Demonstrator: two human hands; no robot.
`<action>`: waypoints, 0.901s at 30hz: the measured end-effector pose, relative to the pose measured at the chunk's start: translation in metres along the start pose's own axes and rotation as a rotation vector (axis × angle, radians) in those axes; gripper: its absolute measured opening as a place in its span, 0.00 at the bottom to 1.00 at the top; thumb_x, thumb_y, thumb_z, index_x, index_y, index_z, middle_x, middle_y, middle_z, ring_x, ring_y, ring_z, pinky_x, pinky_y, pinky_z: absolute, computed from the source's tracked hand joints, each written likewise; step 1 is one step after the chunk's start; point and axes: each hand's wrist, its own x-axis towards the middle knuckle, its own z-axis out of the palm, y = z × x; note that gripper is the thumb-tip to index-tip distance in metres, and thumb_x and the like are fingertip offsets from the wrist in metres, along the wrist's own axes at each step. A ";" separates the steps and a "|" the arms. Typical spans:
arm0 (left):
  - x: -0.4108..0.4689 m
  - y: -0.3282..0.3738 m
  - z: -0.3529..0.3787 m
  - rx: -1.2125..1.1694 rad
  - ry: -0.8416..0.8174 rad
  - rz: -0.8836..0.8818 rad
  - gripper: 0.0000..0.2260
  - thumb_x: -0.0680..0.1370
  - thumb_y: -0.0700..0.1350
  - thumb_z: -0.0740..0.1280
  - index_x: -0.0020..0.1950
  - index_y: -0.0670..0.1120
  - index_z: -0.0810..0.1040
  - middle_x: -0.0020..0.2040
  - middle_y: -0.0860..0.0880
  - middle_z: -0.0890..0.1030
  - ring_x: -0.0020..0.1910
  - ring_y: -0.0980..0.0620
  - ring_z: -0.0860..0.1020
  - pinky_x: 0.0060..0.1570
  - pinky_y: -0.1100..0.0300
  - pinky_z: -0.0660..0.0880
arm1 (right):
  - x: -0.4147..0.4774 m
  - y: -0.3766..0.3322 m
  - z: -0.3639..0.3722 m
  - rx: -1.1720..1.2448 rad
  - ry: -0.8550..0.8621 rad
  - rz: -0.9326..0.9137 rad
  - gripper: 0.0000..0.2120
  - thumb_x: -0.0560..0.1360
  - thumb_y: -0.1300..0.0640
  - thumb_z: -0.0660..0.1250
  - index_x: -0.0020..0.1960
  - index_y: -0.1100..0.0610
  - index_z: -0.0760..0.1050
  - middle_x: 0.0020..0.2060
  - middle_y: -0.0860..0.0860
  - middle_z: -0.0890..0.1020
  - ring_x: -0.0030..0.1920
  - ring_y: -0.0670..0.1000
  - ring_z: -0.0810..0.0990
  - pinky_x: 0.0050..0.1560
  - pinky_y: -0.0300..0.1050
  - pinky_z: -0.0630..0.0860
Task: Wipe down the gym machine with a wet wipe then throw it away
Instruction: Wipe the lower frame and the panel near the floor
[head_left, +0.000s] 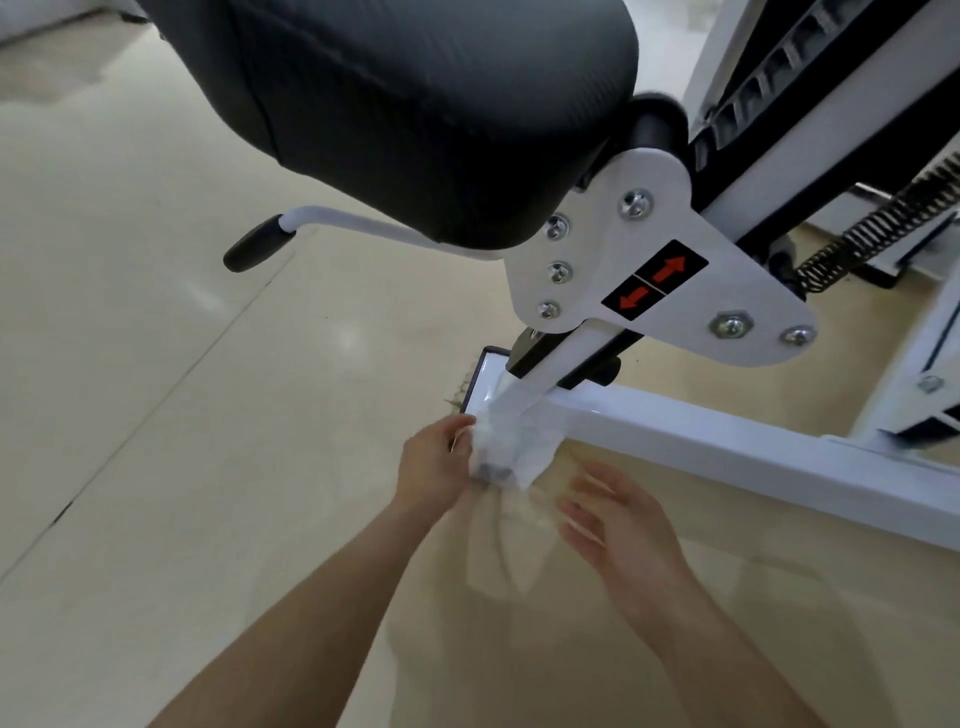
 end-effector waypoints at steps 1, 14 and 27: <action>0.005 -0.008 0.015 0.267 -0.087 0.176 0.15 0.76 0.46 0.57 0.55 0.44 0.80 0.52 0.49 0.81 0.52 0.47 0.78 0.48 0.58 0.70 | 0.000 0.003 -0.004 -0.065 0.001 -0.013 0.15 0.78 0.67 0.64 0.61 0.54 0.77 0.56 0.50 0.80 0.53 0.52 0.82 0.47 0.43 0.76; 0.011 -0.017 0.080 0.905 -0.071 0.355 0.26 0.68 0.50 0.62 0.65 0.44 0.74 0.56 0.49 0.75 0.48 0.46 0.74 0.51 0.48 0.70 | -0.007 0.038 -0.035 -0.314 -0.002 0.080 0.17 0.75 0.75 0.59 0.44 0.57 0.80 0.36 0.51 0.77 0.32 0.48 0.78 0.31 0.38 0.72; -0.027 0.040 -0.029 -0.105 -0.337 -0.218 0.13 0.77 0.44 0.68 0.32 0.46 0.78 0.33 0.48 0.75 0.32 0.51 0.72 0.31 0.64 0.68 | -0.012 0.000 0.014 -0.524 -0.272 -0.142 0.33 0.72 0.55 0.71 0.68 0.31 0.62 0.65 0.39 0.71 0.66 0.45 0.72 0.64 0.48 0.73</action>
